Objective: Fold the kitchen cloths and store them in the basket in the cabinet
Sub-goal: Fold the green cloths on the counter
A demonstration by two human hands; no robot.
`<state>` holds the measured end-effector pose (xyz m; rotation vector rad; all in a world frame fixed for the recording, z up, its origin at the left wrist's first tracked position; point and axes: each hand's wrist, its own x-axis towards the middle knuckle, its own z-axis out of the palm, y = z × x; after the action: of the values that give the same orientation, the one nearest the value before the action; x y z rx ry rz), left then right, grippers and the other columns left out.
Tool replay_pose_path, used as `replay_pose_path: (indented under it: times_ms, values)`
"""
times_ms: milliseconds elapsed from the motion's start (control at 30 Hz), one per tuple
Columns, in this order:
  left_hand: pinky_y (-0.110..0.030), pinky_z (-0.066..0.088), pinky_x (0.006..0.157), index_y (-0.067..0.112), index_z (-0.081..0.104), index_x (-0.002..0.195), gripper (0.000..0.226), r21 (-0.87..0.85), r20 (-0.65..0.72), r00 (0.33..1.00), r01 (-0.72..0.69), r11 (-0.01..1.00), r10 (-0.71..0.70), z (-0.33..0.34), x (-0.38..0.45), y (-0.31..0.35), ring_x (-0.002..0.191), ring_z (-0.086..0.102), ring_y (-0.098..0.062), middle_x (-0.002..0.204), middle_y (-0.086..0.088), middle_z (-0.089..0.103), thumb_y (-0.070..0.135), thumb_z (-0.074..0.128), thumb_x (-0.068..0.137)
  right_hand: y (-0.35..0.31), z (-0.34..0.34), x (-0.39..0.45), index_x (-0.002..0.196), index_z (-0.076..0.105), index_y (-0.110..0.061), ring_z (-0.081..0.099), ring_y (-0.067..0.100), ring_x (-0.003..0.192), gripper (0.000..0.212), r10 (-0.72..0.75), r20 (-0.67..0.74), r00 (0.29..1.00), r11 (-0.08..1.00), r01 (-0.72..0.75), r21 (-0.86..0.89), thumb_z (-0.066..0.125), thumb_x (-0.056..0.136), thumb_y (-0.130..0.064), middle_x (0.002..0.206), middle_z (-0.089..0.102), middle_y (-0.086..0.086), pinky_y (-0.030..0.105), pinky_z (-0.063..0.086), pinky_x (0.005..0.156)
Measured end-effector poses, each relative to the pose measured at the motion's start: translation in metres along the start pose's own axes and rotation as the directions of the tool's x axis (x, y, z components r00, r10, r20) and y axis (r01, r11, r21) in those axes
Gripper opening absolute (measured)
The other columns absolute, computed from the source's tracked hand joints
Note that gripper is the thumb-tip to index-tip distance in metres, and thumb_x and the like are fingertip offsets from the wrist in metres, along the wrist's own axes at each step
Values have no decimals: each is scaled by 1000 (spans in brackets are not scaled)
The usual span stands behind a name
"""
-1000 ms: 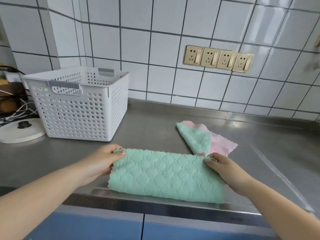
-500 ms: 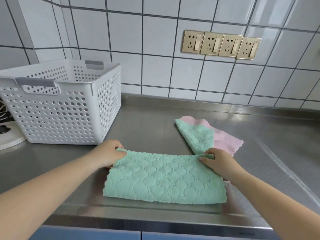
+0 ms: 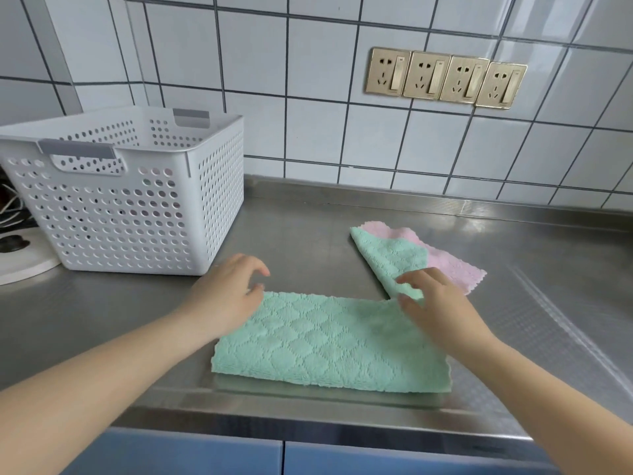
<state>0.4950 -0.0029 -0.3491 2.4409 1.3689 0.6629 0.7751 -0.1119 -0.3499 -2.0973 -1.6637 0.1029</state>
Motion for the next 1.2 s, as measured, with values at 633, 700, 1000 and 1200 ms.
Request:
replay_pose_path:
  times_ms: [633,700,1000,1200]
  values:
    - [-31,-12,115,21,-7,150,123,309,355,935,-116,944,-1,47,-39,2,143,-18,-12,156,5,-18,81,-35,47,1,45,-21,149,4,-35,-1,12,146,100,-130,316,940,917,235,-322,-20,64,-80,159,4,-7,35,-3,118]
    - [-33,-10,117,20,-1,151,90,301,319,948,-108,948,6,43,-39,0,144,-15,-12,158,3,-13,74,-11,79,2,41,-21,149,6,-33,1,12,146,108,-107,331,937,906,229,-357,-26,57,-81,158,7,-8,39,-1,117]
    - [-26,55,62,26,66,106,32,58,210,795,-591,805,568,44,-74,58,78,63,-16,93,9,66,25,41,85,-41,43,12,112,56,-29,43,15,127,36,-341,293,893,910,392,-138,38,89,-8,134,48,-13,48,9,115]
    - [-20,51,58,26,68,106,42,88,176,766,-638,765,619,44,-74,40,70,62,-11,88,11,66,17,41,75,-47,39,17,124,49,-32,45,17,124,44,-320,385,865,880,422,-217,36,92,-6,133,47,-10,49,7,117]
